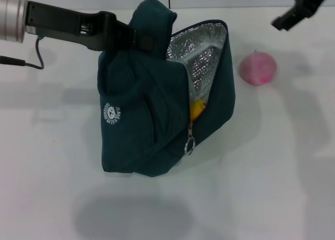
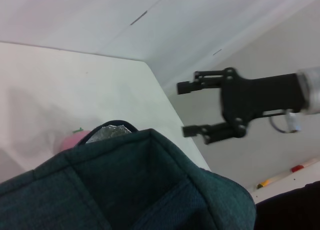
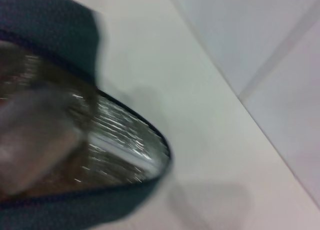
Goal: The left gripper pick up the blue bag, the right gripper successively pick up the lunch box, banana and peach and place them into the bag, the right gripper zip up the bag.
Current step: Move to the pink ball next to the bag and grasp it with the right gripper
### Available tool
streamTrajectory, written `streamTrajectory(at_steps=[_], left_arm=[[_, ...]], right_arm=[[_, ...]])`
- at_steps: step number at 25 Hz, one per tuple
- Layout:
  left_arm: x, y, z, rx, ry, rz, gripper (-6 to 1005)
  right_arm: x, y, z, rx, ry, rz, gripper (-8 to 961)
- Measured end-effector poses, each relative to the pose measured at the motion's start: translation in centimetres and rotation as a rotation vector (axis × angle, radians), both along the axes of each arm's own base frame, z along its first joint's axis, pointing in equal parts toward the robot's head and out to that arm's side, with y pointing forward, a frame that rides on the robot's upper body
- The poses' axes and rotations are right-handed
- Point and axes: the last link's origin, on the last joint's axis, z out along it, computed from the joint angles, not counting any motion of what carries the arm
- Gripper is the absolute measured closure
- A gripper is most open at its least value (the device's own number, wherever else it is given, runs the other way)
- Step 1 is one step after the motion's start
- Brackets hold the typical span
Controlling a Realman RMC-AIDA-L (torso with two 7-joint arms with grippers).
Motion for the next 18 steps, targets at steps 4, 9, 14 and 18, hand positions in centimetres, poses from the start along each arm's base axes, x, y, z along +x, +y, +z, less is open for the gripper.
streamTrajectory(at_steps=[4,9,14,18], left_arm=[[0.1,0.0,-0.1,0.000,0.000,-0.001,961],[0.1,0.0,-0.1,0.000,0.001,-0.002,961],[0.1,0.1,-0.1,0.003,0.003,-0.004,961],[0.1,0.1,-0.1,0.006,0.004,-0.004,961]], right_arm=[[2.7,0.7,-1.3,0.035,0.052,-0.172,179],[4.7,1.6,-3.0,0.076,0.107,-0.287,179],[6.2,2.1,-5.1,0.084,0.168,-0.340,178],[6.7,2.3,-5.8,0.092,0.193,-0.352,178]])
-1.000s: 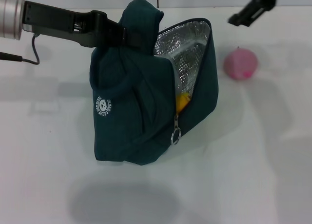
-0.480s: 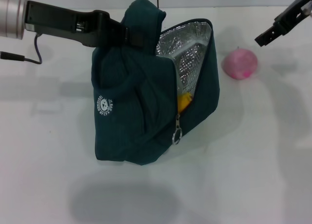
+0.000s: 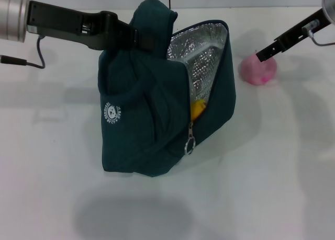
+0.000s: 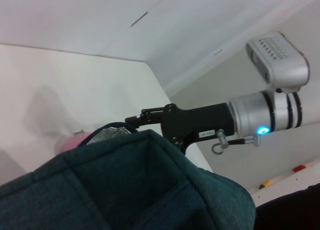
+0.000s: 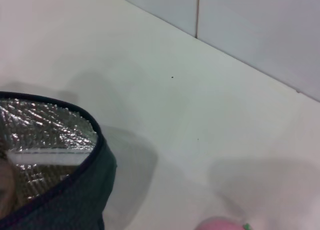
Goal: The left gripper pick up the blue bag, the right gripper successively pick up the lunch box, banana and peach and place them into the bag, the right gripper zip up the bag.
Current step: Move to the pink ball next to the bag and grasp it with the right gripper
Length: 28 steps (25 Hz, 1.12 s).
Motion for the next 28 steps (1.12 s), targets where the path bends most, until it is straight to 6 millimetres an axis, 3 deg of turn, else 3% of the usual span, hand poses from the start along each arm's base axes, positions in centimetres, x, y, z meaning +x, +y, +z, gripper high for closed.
streamTrajectory(at_steps=[18,27,28], left_arm=[[0.1,0.0,0.0,0.003,0.003,-0.016,960],[0.1,0.0,0.0,0.003,0.003,-0.020,960],[0.0,0.0,0.0,0.003,0.003,-0.020,960]], right_arm=[[3.3,0.3,-3.3,0.050,0.060,-0.033,226],[3.9,0.3,-3.4,0.072,0.074,-0.039,260],[3.9,0.3,-3.3,0.075,0.077,-0.036,331]])
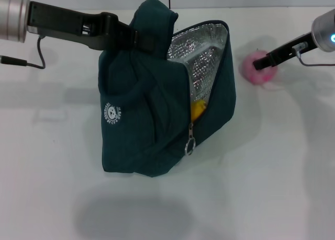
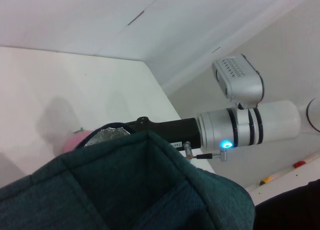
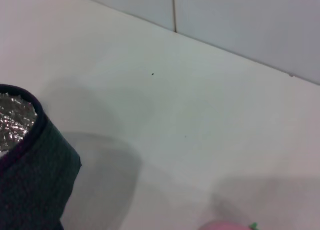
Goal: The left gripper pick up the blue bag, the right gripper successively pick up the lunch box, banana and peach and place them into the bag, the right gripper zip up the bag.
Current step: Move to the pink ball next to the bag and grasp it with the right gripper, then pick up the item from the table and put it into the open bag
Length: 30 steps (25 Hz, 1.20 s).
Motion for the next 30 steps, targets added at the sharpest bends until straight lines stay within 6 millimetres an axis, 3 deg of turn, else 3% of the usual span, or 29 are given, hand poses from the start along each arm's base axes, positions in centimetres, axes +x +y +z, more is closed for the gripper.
streamTrajectory(at_steps=[2,7,17,21,26,30], left_arm=[[-0.1,0.0,0.0,0.000,0.000,0.001,960],[-0.1,0.0,0.0,0.001,-0.001,0.002,960],[-0.2,-0.1,0.0,0.002,-0.002,0.006,960],[-0.4,-0.2,0.1,0.002,-0.004,0.012,960],[-1.0,-0.4,0.1,0.005,-0.010,0.026,960],[-1.3,-0.6,0.2,0.010,-0.022,0.035,960]], right_arm=[[0.0,0.0,0.1,0.002,0.003,0.003,472],[0.1,-0.2,0.3,0.002,0.011,0.007,675],[0.5,-0.3,1.7,0.048,0.066,0.014,748],[0.3,-0.4,4.1,0.136,0.140,0.042,781],[-1.7,-1.6,7.9,0.216,0.356,0.179,820],[-3.9,-3.2,9.5,0.194,0.577,0.321,849]])
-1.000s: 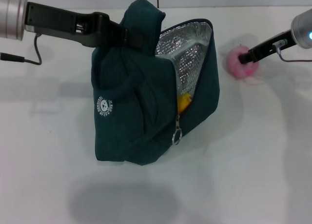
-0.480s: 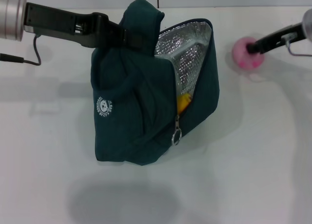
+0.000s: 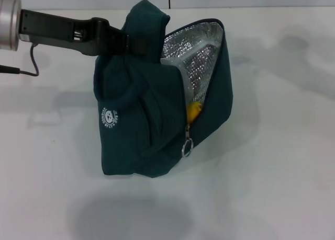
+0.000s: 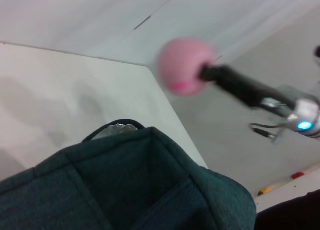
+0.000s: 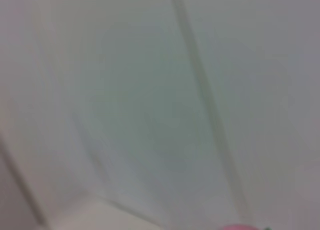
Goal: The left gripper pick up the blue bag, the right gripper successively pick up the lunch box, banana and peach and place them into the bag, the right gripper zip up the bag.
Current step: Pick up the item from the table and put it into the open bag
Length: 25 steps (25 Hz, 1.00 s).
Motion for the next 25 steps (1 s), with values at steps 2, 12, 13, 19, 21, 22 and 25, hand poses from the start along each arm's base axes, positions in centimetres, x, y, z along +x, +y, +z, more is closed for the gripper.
streamTrajectory(at_steps=[2,12,13,19,21,22,25], left_arm=[[0.0,0.0,0.0,0.002,0.000,0.001,960],[0.1,0.1,0.0,0.006,-0.004,-0.002,959],[0.1,0.1,0.0,0.006,-0.005,-0.002,959],[0.0,0.1,0.0,0.010,-0.008,0.002,959],[0.0,0.0,0.0,0.011,-0.012,0.003,959],[0.0,0.0,0.0,0.012,-0.015,0.003,959],[0.0,0.0,0.0,0.013,-0.017,0.003,959]], right_arm=[[-1.1,-1.4,-0.1,-0.072,0.129,0.107,864],[-1.7,-2.9,-4.7,-0.281,0.221,0.189,917],[-1.7,-3.0,-5.0,-0.294,0.222,0.188,921],[-1.3,-3.5,-6.7,-0.343,0.203,0.178,912],[-1.2,-3.5,-7.3,-0.361,0.166,0.172,897],[-1.3,-3.4,-7.5,-0.370,0.148,0.168,889],[-1.4,-3.5,-8.1,-0.385,0.126,0.165,867]])
